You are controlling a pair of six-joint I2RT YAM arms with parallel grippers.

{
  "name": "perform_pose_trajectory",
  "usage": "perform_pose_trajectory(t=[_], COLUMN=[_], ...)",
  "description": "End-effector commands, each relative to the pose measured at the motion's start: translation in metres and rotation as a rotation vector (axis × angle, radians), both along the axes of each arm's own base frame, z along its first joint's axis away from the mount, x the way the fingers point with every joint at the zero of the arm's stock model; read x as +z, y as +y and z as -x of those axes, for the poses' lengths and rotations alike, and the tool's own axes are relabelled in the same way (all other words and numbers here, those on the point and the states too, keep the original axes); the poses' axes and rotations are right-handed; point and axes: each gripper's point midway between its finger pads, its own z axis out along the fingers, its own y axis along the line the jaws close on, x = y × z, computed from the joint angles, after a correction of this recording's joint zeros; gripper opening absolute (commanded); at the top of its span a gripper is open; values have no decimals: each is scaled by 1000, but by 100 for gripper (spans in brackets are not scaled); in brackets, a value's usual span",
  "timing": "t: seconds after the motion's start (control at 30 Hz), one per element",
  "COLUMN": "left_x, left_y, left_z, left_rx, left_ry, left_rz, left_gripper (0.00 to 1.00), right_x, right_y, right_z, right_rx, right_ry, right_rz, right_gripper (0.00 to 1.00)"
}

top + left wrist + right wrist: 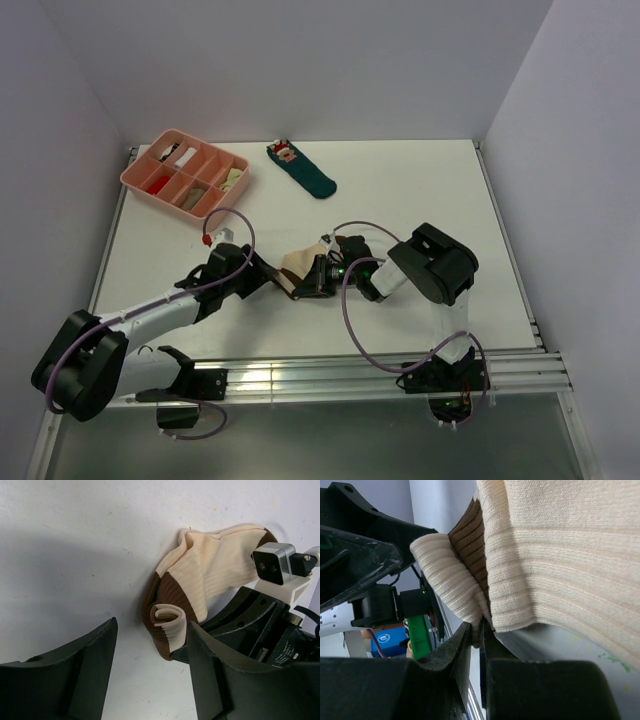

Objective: Roll the socks
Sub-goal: Roll the sock at the center of the board.

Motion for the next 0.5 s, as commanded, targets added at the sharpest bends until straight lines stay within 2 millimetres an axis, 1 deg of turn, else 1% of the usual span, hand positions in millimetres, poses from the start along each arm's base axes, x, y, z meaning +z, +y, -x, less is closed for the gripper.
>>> perform_pose_trajectory(t=[0.0, 0.13, 0.3, 0.47], left_x=[0, -11, -27, -38], left_y=[-6, -6, -3, -5], left_z=[-5, -2, 4, 9], left_rx=[-28, -33, -33, -39], left_ry=[-37, -19, 12, 40], left_rz=[17, 16, 4, 14], left_gripper=[61, 58, 58, 57], right_x=[-70, -71, -72, -70], right_y=[-38, -39, -38, -36], right_z=[33, 33, 33, 31], right_rx=[-23, -20, -12, -6], right_ry=[198, 215, 229, 232], right_rz=[266, 272, 273, 277], right_gripper=[0, 0, 0, 0])
